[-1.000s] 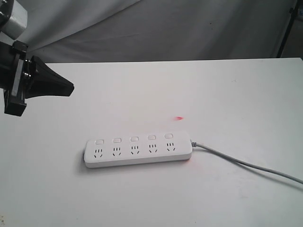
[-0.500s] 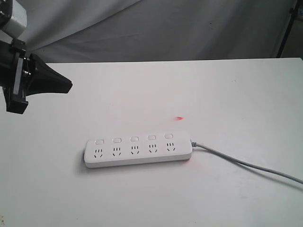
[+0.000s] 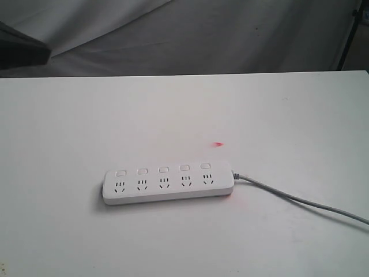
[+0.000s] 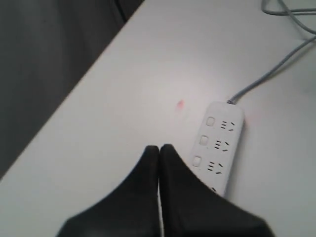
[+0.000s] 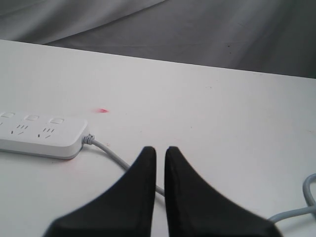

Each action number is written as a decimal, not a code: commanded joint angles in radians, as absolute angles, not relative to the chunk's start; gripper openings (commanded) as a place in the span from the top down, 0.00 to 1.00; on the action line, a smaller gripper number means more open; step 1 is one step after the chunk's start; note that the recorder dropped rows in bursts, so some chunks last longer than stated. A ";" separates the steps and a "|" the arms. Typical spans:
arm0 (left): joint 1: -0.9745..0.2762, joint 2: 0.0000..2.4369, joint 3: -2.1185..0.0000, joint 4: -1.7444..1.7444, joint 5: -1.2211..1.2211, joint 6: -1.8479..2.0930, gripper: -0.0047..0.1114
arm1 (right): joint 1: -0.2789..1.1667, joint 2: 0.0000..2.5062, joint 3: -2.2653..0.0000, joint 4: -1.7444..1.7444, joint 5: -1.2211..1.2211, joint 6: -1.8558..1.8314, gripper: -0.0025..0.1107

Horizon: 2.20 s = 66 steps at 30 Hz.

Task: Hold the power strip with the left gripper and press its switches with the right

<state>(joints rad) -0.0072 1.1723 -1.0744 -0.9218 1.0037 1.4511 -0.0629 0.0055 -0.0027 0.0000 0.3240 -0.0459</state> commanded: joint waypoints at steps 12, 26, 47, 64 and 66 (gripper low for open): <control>-0.010 0.718 -1.073 -0.694 0.912 1.112 0.96 | -0.070 0.000 0.000 0.000 0.325 -0.044 0.92; -0.010 0.289 -1.073 -0.442 0.885 0.742 0.96 | -0.070 0.000 0.000 0.000 0.325 -0.044 0.92; 0.117 0.000 -1.062 -0.053 0.924 0.335 0.96 | -0.070 0.000 0.000 0.000 0.325 -0.044 0.92; 0.117 0.000 -0.856 -0.055 0.659 0.217 0.96 | -0.070 0.000 0.000 0.000 0.325 -0.044 0.92; 0.117 0.000 -0.797 0.000 0.619 0.138 0.96 | -0.070 0.000 0.000 0.000 0.325 -0.044 0.92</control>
